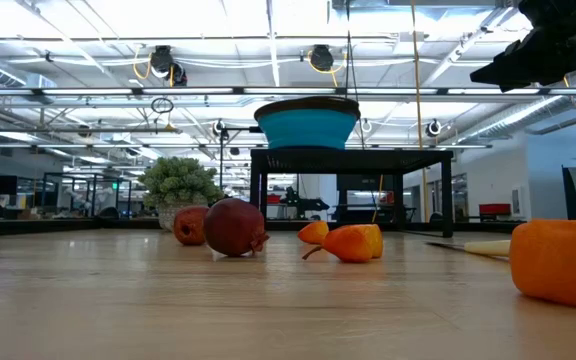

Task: Pick & Place Fruit
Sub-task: Put the brown kiwi into the blue strainer bowl on the shelf

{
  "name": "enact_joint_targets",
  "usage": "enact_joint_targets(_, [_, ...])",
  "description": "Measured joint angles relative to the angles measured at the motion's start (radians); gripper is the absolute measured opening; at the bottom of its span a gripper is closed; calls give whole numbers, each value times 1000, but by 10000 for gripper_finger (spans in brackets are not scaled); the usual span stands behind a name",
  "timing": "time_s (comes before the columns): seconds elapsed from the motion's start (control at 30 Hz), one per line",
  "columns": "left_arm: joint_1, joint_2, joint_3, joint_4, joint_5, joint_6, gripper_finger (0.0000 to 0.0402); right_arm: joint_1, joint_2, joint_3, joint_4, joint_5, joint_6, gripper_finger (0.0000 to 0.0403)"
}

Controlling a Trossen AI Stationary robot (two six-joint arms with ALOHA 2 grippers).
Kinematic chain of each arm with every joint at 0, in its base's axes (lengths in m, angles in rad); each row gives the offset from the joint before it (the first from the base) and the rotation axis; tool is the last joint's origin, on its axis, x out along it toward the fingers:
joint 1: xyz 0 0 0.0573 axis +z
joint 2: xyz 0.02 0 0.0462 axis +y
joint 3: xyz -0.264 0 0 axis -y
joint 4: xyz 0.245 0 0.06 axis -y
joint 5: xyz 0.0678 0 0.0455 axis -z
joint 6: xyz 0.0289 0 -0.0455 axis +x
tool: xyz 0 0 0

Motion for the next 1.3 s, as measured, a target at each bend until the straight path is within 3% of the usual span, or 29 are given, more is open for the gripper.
enact_joint_targets(0.27, [40, 1, 0, 48, 179, 135, 214, 0, 0, 0, 0, 0, 0, 0])
enact_joint_targets(0.6, [43, 1, 0, 55, 189, 126, 214, 0, 0, 0, 0, 0, -1, 0])
enact_joint_targets(0.77, [43, 1, 0, 131, 72, 79, 214, 0, 0, 0, 0, 0, -1, 0])
enact_joint_targets(1.2, [47, 1, 0, 288, -442, -153, 214, 0, 0, 0, 0, 0, -23, 0])
enact_joint_targets(1.3, [58, 1, 0, 279, -484, -215, 214, 0, 0, 0, 0, 0, -23, 0])
